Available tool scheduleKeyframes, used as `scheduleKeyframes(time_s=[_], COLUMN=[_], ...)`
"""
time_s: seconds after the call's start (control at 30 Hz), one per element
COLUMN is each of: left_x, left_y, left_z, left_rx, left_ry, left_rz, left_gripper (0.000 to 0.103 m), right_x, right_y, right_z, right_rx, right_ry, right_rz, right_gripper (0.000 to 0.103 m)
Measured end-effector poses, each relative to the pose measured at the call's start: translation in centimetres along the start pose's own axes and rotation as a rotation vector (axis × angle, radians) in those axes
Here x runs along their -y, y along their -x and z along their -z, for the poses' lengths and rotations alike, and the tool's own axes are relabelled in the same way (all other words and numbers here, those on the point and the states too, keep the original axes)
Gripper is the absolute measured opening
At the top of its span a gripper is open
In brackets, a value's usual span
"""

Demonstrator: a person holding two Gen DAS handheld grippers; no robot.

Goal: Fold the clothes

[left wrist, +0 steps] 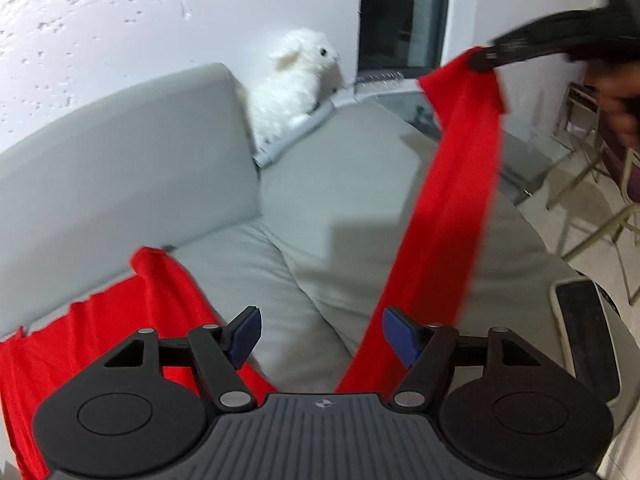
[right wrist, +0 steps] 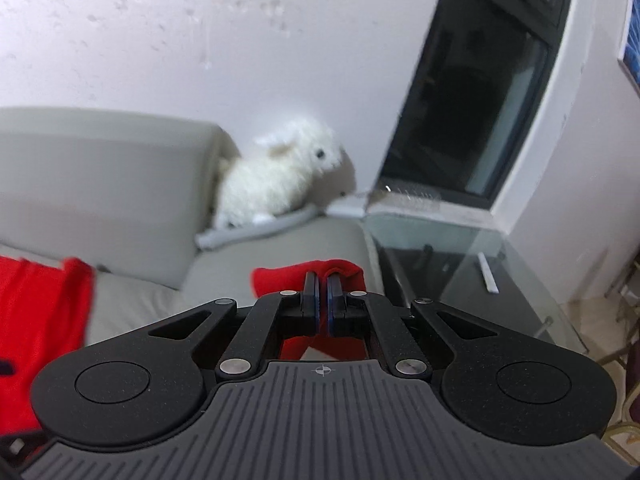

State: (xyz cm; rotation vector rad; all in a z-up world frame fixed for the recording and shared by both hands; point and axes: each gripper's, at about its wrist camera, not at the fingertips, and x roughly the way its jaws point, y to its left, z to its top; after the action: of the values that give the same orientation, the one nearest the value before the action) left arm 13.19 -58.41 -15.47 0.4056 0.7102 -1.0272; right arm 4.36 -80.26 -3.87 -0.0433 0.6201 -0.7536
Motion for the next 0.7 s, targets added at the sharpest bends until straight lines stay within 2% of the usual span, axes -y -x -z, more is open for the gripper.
scheduleKeyframes(time_s=[0.03, 0.07, 0.1, 0.13, 0.2, 0.27, 0.37, 0.53, 0.7], left_x=[0.6, 1.3, 2.0, 2.8, 3.8, 4.6, 5.6, 6.4, 7.2], left_y=[-0.4, -1.0, -1.5, -2.3, -3.6, -4.7, -5.2, -6.9, -8.2], left_z=[0.2, 0.4, 0.7, 1.1, 1.9, 2.8, 3.7, 2.2, 0.6], left_rx=[-0.005, -0.012, -0.019, -0.035, -0.071, -0.107, -0.112, -0.079, -0.052], left_ry=[0.002, -0.005, -0.012, -0.031, -0.052, -0.048, -0.069, -0.033, -0.024], left_rz=[0.016, 0.026, 0.036, 0.041, 0.044, 0.061, 0.083, 0.062, 0.055], left_gripper=[0.068, 0.070, 0.071, 0.071, 0.069, 0.069, 0.069, 0.067, 0.066], right_x=[0.0, 0.0, -0.1, -0.1, -0.1, 0.5, 2.2, 5.1, 6.7], right_y=[-1.2, -2.4, -3.6, -4.8, -6.7, -6.5, -5.5, -5.7, -9.6], right_z=[1.0, 1.9, 2.9, 3.9, 5.5, 7.9, 10.2, 10.1, 8.3], right_rx=[-0.041, -0.082, -0.122, -0.163, -0.231, -0.293, -0.313, -0.238, -0.171], right_ry=[0.011, 0.023, 0.034, 0.045, 0.063, 0.037, -0.039, -0.184, -0.279], right_rz=[0.008, 0.016, 0.025, 0.033, 0.045, 0.017, -0.014, -0.041, -0.063], right_gripper=[0.006, 0.024, 0.048, 0.055, 0.057, 0.059, 0.059, 0.057, 0.051])
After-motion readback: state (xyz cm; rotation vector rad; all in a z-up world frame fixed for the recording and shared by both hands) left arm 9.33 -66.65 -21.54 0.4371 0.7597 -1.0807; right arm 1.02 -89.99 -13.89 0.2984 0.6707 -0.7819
